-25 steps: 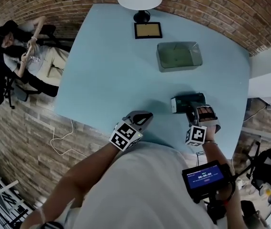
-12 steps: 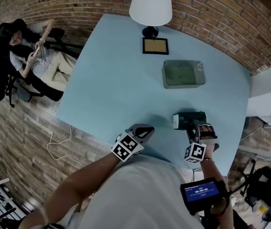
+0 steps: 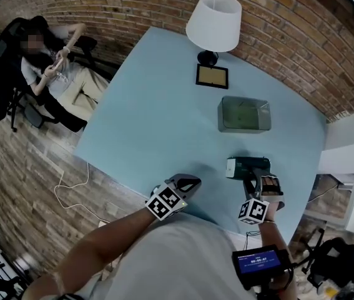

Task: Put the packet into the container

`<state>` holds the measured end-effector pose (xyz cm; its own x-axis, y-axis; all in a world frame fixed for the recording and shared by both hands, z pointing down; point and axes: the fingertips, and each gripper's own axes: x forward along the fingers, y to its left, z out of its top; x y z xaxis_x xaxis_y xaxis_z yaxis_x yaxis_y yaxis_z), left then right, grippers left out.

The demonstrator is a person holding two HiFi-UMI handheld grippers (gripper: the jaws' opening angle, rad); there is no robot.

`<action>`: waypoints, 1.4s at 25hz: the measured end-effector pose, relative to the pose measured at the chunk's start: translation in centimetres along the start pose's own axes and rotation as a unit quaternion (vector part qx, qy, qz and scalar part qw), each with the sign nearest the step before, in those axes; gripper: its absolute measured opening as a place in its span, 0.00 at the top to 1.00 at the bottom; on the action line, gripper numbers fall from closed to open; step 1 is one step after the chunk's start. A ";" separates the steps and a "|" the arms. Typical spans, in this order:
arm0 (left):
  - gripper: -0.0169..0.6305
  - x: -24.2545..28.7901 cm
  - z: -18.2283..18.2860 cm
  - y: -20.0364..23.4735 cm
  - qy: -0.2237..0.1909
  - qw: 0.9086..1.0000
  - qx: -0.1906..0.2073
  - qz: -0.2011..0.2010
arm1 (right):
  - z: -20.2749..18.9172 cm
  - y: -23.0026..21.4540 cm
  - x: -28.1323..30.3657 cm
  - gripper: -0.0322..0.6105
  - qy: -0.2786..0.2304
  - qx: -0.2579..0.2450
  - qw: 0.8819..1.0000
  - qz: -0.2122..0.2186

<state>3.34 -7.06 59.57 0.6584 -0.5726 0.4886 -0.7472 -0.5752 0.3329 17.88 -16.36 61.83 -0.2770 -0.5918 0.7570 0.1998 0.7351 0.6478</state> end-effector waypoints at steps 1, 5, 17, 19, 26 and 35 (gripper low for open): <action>0.96 0.0 0.0 0.0 -0.002 1.000 -0.001 0.001 | 0.1 -0.6 0.0 0.52 -0.001 0.001 1.000 -0.004; 0.96 -0.1 -0.2 0.1 -0.005 1.000 -0.009 0.006 | 0.3 -2.8 -0.2 0.52 -0.006 0.008 1.000 -0.023; 0.96 -0.6 -0.1 0.8 -0.012 1.000 -0.022 0.017 | 0.8 -11.7 -0.3 0.52 -0.023 -0.008 0.996 -0.084; 0.96 -0.5 0.0 1.0 -0.013 0.999 -0.022 0.019 | 0.8 -13.0 0.2 0.52 -0.025 -0.013 0.996 -0.087; 0.96 -0.7 0.6 2.4 -0.021 0.999 -0.028 0.035 | 1.0 -16.6 2.9 0.52 -0.029 -0.030 0.996 -0.084; 0.96 -0.8 0.6 3.0 -0.022 0.998 -0.043 0.047 | 2.1 -18.8 7.6 0.52 -0.034 -0.039 0.998 -0.035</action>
<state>0.66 -8.70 59.67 0.5877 -0.6476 0.4849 -0.8090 -0.4676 0.3560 10.09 -33.94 55.22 -0.3549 -0.6150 0.7042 0.2494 0.6637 0.7052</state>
